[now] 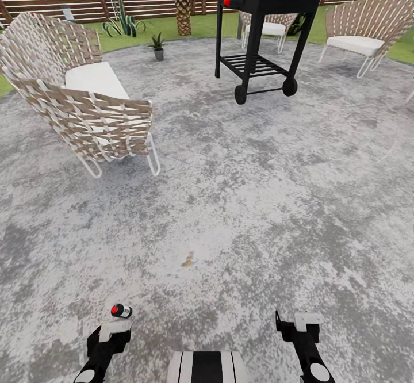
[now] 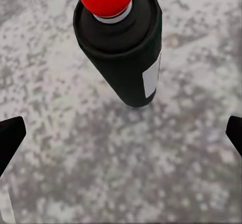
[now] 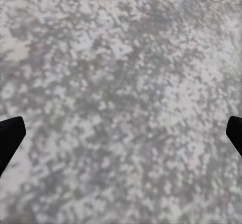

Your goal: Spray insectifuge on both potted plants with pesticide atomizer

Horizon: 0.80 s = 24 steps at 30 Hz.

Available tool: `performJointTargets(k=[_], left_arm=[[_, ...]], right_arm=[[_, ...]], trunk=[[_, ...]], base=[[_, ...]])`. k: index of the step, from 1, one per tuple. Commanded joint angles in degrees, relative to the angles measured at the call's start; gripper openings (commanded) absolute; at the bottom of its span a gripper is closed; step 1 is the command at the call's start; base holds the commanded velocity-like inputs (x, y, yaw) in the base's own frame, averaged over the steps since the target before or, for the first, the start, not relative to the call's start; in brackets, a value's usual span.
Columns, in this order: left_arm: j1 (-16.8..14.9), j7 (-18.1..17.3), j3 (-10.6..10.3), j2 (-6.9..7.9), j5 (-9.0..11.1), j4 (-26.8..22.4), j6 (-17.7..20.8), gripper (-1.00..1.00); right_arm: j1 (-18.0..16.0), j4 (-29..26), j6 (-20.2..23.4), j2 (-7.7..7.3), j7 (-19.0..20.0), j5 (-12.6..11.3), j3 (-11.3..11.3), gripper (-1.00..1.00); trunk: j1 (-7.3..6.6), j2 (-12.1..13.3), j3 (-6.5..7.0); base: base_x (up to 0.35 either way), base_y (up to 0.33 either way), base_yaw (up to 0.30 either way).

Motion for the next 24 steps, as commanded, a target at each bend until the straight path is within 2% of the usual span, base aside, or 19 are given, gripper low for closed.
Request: performJointTargets(k=[1,7,24], left_arm=[[0.0,0.1,0.2,0.00,-0.2,0.0,-0.2,1.00],[0.0,0.1,0.2,0.02,-0.1,0.0,-0.3,1.00],[0.2,0.1,0.2,-0.02,-0.1,-0.4,-0.3,1.00]], right_arm=[[0.0,0.0,-0.1,-0.01,-0.3,0.4,0.1,1.00],[0.0,0.0,-0.1,0.00,-0.3,0.4,0.1,1.00],[0.0,0.0,-0.1,0.00,-0.3,0.4,0.1,1.00]], trunk=[[-0.01,0.0,-0.03],[-0.01,0.0,-0.03],[-0.01,0.0,-0.03]], base=[[0.000,0.000,-0.003],[0.133,0.024,-0.001],[0.053,0.025,0.000]])
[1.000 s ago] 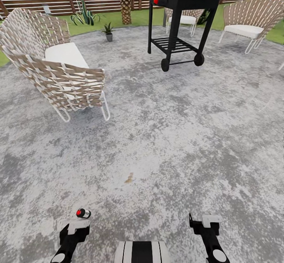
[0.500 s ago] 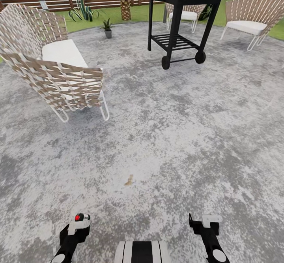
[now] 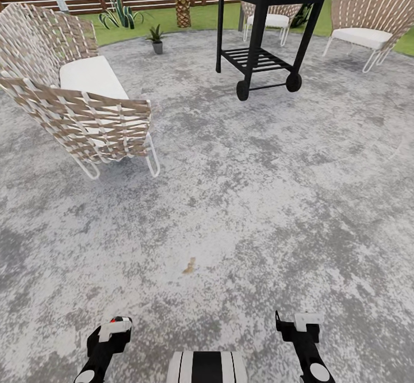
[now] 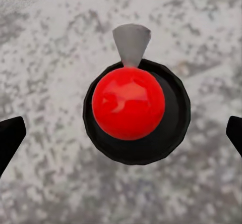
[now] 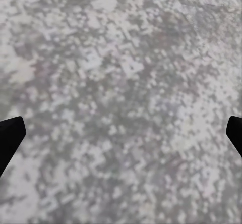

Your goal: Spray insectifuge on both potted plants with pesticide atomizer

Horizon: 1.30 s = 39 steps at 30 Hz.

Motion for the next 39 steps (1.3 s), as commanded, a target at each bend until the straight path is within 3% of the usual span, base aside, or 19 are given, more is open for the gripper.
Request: performJointTargets(k=[1,39], left_arm=[[0.0,0.1,0.2,-0.02,-0.2,0.0,-0.2,1.00],[0.1,0.1,0.3,-0.05,-0.2,0.0,-0.3,1.00]], right_arm=[[0.0,0.0,-0.1,-0.01,-0.3,0.4,0.1,1.00],[0.0,0.0,-0.1,-0.01,-0.3,0.4,0.1,1.00]], trunk=[[-0.01,0.0,-0.03],[-0.01,0.0,1.05]], base=[[0.002,0.001,0.000],[0.000,0.000,-0.011]])
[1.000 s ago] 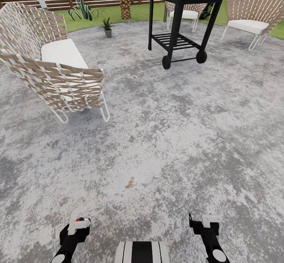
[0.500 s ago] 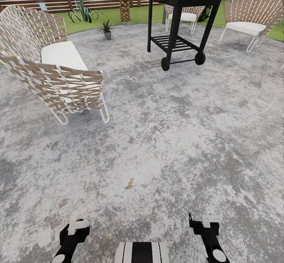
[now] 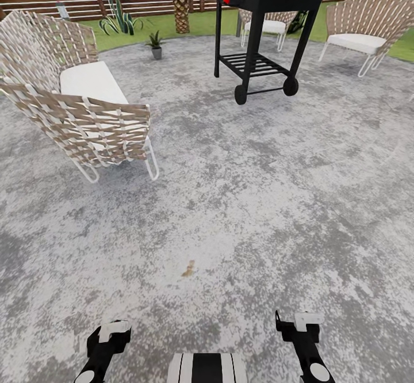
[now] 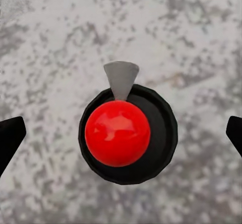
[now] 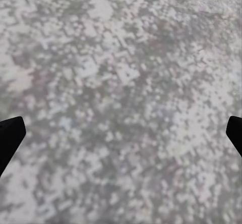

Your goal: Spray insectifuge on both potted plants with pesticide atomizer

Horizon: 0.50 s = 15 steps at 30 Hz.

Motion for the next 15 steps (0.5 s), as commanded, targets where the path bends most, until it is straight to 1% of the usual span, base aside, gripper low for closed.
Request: performJointTargets(k=[1,5,9,15], left_arm=[[0.0,0.1,0.2,-0.02,-0.2,0.1,-0.2,1.00],[0.0,0.1,0.2,-0.01,-0.2,0.0,-0.2,1.00],[0.0,0.1,0.2,0.00,-0.2,0.0,-0.2,1.00],[0.0,0.1,0.2,-0.01,-0.2,0.0,-0.2,1.00]], right_arm=[[0.0,0.0,-0.1,-0.01,-0.3,0.4,0.1,1.00],[0.0,0.0,-0.1,-0.01,-0.3,0.4,0.1,1.00],[0.0,0.0,-0.1,-0.01,-0.3,0.4,0.1,1.00],[0.0,0.0,-0.1,-0.01,-0.3,0.4,0.1,1.00]], trunk=[[-0.01,0.0,-0.03],[-0.01,0.0,-0.03],[-0.01,0.0,-0.03],[-0.01,0.0,-0.03]], base=[[0.000,0.000,0.000],[-0.001,0.000,0.000],[-0.080,0.000,0.000],[-0.012,0.000,0.000]])
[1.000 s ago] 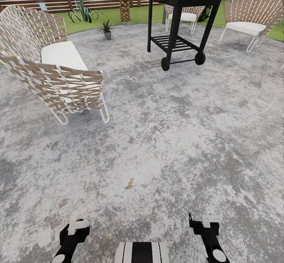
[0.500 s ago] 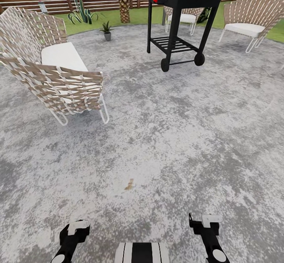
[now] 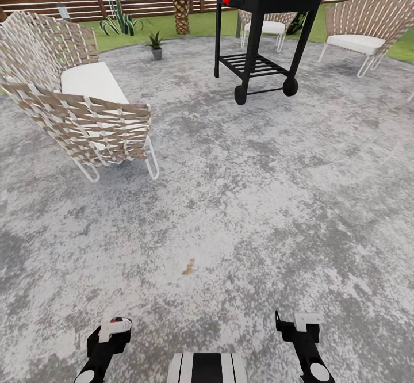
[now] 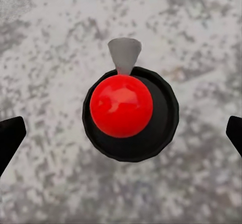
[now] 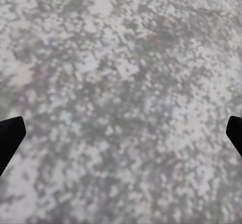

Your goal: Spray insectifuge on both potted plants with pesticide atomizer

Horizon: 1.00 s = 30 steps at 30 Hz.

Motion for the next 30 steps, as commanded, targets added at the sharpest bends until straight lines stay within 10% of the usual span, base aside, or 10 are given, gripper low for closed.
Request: performJointTargets(k=[1,30], left_arm=[[0.0,0.1,0.2,-0.02,-0.2,0.1,-0.2,1.00],[0.0,0.1,0.2,0.02,-0.2,0.0,-0.2,1.00]], right_arm=[[0.0,0.0,-0.1,-0.01,-0.3,0.4,0.1,1.00],[0.0,0.1,-0.1,-0.02,-0.3,0.4,0.1,1.00]], trunk=[[-0.01,0.0,-0.03],[-0.01,0.0,0.04]], base=[[-0.002,0.000,0.000],[0.009,0.000,0.000]])
